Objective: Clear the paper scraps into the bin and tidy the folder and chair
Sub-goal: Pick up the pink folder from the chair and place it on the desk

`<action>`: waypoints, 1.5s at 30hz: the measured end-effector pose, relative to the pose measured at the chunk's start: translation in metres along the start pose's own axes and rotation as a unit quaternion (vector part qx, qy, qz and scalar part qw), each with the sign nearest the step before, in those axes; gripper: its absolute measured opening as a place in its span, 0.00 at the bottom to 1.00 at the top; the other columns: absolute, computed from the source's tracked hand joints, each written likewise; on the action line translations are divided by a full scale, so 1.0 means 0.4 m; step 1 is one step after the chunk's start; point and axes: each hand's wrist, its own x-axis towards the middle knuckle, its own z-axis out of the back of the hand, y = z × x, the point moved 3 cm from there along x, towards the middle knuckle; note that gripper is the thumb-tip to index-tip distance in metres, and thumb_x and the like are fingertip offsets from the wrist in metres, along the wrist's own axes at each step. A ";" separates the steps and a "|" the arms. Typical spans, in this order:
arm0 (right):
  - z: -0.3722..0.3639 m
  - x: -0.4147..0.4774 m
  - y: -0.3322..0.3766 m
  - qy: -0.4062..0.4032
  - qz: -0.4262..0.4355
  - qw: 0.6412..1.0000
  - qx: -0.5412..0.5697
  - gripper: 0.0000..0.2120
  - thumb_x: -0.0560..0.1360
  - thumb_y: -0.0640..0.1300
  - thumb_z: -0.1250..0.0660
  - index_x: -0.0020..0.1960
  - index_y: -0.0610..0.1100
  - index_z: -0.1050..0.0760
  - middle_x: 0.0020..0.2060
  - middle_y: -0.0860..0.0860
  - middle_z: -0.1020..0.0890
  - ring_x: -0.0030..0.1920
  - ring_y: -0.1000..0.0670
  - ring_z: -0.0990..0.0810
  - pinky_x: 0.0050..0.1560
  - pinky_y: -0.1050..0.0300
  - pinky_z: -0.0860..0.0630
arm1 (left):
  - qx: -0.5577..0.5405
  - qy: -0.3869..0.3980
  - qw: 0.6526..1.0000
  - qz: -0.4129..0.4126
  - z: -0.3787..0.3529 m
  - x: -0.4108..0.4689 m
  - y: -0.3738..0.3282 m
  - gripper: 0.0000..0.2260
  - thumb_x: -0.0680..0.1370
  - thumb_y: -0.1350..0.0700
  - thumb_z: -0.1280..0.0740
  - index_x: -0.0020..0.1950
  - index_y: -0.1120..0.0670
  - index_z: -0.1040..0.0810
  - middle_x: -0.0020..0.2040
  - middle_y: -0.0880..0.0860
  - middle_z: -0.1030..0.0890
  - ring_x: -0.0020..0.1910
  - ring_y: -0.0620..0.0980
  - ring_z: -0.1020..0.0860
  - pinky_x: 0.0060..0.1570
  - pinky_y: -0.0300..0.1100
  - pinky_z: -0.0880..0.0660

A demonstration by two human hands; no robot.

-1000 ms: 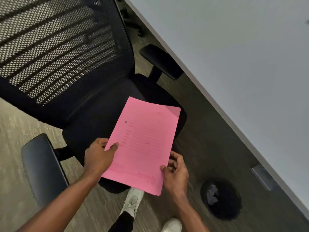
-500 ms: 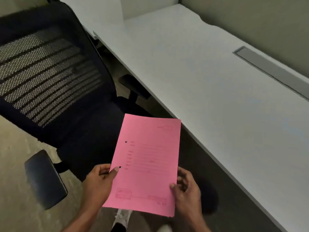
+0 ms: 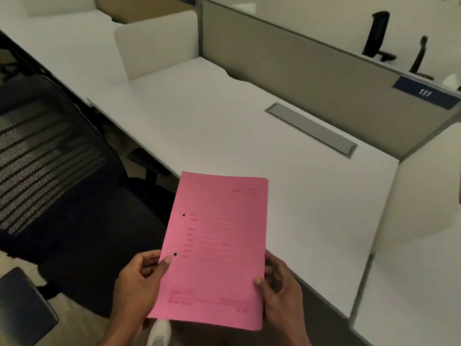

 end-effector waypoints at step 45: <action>-0.188 0.731 0.440 -0.145 0.017 0.989 0.015 0.28 0.79 0.37 0.27 0.71 0.64 0.23 0.47 0.59 0.13 0.46 0.56 0.14 0.42 0.57 0.15 | 0.066 0.135 0.984 -0.097 -0.236 0.856 -0.608 0.16 0.79 0.45 0.25 0.63 0.50 0.19 0.55 0.44 0.16 0.53 0.45 0.16 0.48 0.45 0.18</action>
